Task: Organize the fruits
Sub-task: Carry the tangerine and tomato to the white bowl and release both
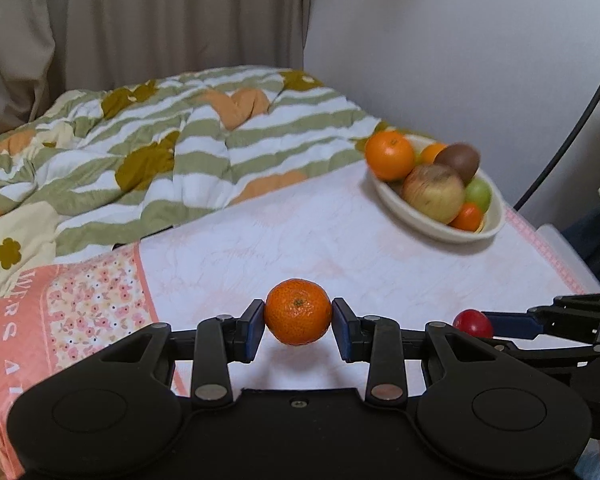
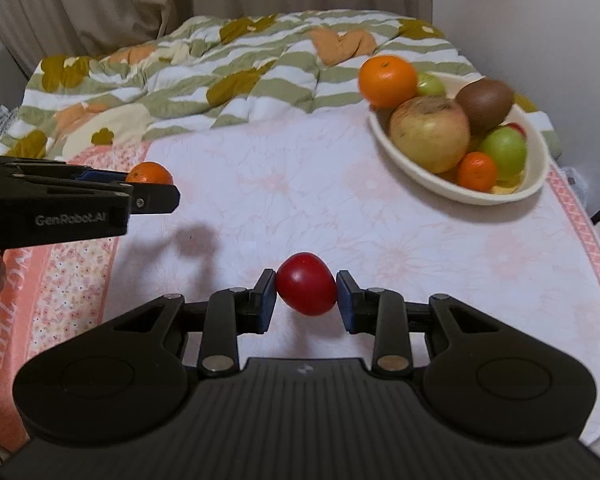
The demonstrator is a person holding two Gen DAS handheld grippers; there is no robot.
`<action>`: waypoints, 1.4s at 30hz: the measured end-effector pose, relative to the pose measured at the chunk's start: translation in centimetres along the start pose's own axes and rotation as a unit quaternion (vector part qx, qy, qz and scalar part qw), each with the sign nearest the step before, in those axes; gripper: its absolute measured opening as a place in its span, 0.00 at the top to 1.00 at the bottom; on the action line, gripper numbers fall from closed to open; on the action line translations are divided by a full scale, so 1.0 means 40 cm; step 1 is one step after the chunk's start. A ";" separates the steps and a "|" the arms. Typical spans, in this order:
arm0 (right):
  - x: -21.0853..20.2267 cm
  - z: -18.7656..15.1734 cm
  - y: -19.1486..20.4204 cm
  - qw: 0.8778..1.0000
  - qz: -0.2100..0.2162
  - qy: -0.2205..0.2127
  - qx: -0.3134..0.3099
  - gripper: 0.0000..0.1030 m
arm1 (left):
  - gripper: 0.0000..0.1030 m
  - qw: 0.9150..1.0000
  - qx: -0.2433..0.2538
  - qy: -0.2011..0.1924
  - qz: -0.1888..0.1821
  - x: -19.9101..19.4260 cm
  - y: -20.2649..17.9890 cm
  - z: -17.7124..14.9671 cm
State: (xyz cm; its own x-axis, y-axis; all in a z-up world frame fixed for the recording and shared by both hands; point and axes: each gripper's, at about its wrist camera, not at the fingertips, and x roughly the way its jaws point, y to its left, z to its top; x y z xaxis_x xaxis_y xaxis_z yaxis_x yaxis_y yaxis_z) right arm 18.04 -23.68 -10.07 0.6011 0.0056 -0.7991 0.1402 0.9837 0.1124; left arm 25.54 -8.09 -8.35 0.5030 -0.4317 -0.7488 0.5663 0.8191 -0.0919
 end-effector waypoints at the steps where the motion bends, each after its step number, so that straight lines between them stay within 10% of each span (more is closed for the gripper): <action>1: -0.015 -0.001 -0.012 1.000 0.002 -0.003 0.006 0.54 | 0.62 1.000 0.000 -0.004 0.000 -0.011 -0.012 0.003; 21: -0.222 0.041 -0.384 0.997 0.056 -0.050 -0.030 0.54 | 0.61 0.993 -0.052 -0.066 0.086 -0.105 -0.375 0.080; 42: -0.017 0.241 -0.683 0.992 0.083 -0.056 -0.079 0.54 | 0.61 0.992 -0.079 -0.023 0.097 0.203 -0.581 0.213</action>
State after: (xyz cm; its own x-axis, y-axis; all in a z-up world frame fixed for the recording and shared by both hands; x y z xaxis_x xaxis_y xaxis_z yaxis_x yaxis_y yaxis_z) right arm 21.39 -52.29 -6.89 0.6898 0.1578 -0.7066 -0.0874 0.9870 0.1351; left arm 22.04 -33.84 -6.69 0.6233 -0.2747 -0.7321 0.3485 0.9357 -0.0543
